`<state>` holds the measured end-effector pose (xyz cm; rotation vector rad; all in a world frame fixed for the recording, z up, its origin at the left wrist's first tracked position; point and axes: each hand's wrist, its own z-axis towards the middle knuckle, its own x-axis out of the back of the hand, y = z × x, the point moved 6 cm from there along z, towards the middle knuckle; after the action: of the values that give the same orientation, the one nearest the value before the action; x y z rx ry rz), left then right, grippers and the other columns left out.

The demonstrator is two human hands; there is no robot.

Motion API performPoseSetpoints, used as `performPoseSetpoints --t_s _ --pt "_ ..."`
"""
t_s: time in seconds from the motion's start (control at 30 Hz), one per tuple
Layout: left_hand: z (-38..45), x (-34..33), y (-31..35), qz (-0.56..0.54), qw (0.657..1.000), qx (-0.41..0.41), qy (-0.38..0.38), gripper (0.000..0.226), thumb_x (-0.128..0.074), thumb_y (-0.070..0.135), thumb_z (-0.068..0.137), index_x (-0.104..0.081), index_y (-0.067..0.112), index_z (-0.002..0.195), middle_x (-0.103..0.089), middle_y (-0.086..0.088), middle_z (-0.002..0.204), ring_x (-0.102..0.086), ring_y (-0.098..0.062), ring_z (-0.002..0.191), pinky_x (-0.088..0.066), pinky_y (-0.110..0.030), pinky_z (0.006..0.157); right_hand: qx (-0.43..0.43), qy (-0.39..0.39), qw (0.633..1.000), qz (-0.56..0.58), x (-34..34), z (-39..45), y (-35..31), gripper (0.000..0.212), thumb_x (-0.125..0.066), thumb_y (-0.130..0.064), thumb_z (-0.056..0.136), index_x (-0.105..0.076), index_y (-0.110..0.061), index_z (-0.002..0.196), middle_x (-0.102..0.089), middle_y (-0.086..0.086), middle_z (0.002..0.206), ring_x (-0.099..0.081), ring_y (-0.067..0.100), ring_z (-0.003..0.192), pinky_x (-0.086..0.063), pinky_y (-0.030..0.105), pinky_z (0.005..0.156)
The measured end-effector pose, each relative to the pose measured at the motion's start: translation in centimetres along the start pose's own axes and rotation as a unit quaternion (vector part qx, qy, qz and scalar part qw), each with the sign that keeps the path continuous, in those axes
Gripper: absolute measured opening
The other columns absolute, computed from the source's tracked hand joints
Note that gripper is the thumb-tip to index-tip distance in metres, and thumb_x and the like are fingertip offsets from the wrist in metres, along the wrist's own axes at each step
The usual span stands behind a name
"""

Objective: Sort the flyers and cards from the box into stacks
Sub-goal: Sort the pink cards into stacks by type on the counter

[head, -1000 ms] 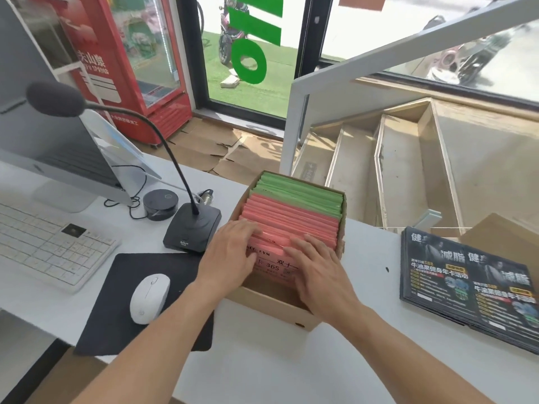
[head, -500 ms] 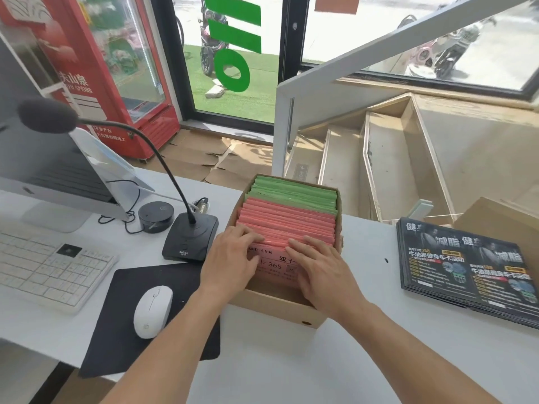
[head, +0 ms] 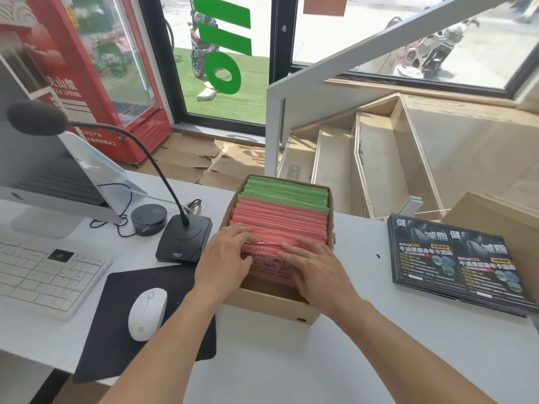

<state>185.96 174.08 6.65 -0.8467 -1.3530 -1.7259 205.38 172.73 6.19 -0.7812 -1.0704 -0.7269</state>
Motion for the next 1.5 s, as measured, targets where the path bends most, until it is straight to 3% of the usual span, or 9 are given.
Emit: performPoseSetpoints --t_s 0.2,0.47,0.73,0.83,0.93,1.1,1.27,1.4,1.5 --pt "0.0 -0.1 -0.1 0.0 1.0 -0.001 0.002 0.029 -0.081 0.022 0.082 -0.07 0.034 0.106 -0.057 0.014 0.141 -0.04 -0.009 0.142 -0.028 -0.037 0.122 0.017 0.02 0.999 -0.025 0.3 -0.1 -0.2 0.039 -0.072 -0.022 0.087 -0.071 -0.031 0.125 -0.069 -0.014 0.127 -0.057 0.021 0.131 -0.045 0.039 0.106" --pt "0.1 -0.2 0.0 0.014 1.0 -0.015 -0.002 0.041 -0.08 0.023 0.083 -0.068 0.03 0.122 -0.058 0.012 0.141 -0.041 -0.01 0.142 -0.027 -0.036 0.122 0.006 0.024 1.0 -0.002 0.2 -0.1 -0.1 0.039 -0.074 -0.02 0.085 -0.073 -0.032 0.122 -0.07 -0.015 0.124 -0.06 0.018 0.127 -0.049 0.037 0.102" --pt "0.1 -0.4 0.0 0.022 0.999 -0.027 -0.012 0.026 -0.082 0.025 0.08 -0.067 0.036 0.098 -0.059 0.015 0.139 -0.038 -0.01 0.143 -0.024 -0.038 0.122 0.046 0.047 0.997 0.028 0.5 -0.2 -0.4 0.033 -0.075 -0.013 0.084 -0.076 -0.03 0.112 -0.075 -0.015 0.107 -0.062 0.017 0.111 -0.051 0.036 0.094" --pt "0.1 -0.3 0.0 0.023 0.999 -0.032 -0.018 0.026 -0.083 0.025 0.078 -0.066 0.037 0.092 -0.06 0.016 0.138 -0.038 -0.009 0.142 -0.024 -0.038 0.122 0.012 0.016 0.997 0.073 0.8 -0.3 -0.5 0.048 -0.069 -0.01 0.089 -0.061 -0.031 0.131 -0.066 -0.011 0.114 -0.063 0.015 0.098 -0.057 0.032 0.077" --pt "0.1 -0.1 0.1 0.03 0.999 -0.032 -0.015 0.024 -0.084 0.024 0.077 -0.066 0.037 0.088 -0.059 0.015 0.138 -0.036 -0.01 0.143 -0.026 -0.041 0.121 -0.037 -0.034 0.997 0.063 0.7 -0.3 -0.1 0.058 -0.064 -0.02 0.092 -0.044 -0.035 0.145 -0.057 -0.013 0.128 -0.062 0.014 0.106 -0.055 0.03 0.082" --pt "0.0 0.0 0.2 0.035 0.999 -0.039 -0.008 0.024 -0.084 0.024 0.077 -0.066 0.036 0.088 -0.06 0.016 0.134 -0.039 -0.01 0.138 -0.031 -0.041 0.119 -0.04 -0.1 0.994 0.006 0.1 0.4 -0.4 0.035 -0.049 -0.024 0.099 -0.054 -0.035 0.131 -0.067 -0.011 0.122 -0.065 0.019 0.108 -0.054 0.036 0.084" --pt "-0.5 1.1 0.3 -0.052 0.998 -0.015 0.032 0.03 -0.084 0.026 0.08 -0.062 0.031 0.101 -0.06 0.014 0.104 -0.054 -0.008 0.102 -0.05 -0.033 0.097 -0.042 0.012 0.999 -0.002 1.6 -0.2 -0.1 0.036 -0.064 -0.018 0.091 -0.061 -0.033 0.123 -0.068 -0.015 0.105 -0.069 0.015 0.091 -0.051 0.031 0.059" --pt "-1.4 3.1 1.2 -0.14 0.989 -0.003 0.048 0.033 -0.089 0.029 0.075 -0.065 0.033 0.096 -0.064 0.018 0.101 -0.062 -0.005 0.094 -0.053 -0.026 0.087 -0.02 0.083 0.996 -0.005 4.2 -0.8 -0.1 0.042 -0.077 -0.013 0.08 -0.066 -0.033 0.115 -0.068 -0.015 0.096 -0.068 0.012 0.079 -0.042 0.024 0.047" --pt "-2.1 5.8 3.4 -0.256 0.963 0.042 0.075 0.039 -0.091 0.013 0.072 -0.068 0.035 0.093 -0.07 0.017 0.087 -0.068 -0.001 0.084 -0.054 -0.017 0.076 -0.003 0.147 0.989 0.019 8.8 -1.1 0.2 0.026 -0.062 -0.023 0.091 -0.067 -0.034 0.115 -0.069 -0.017 0.099 -0.066 0.008 0.079 -0.045 0.023 0.047"
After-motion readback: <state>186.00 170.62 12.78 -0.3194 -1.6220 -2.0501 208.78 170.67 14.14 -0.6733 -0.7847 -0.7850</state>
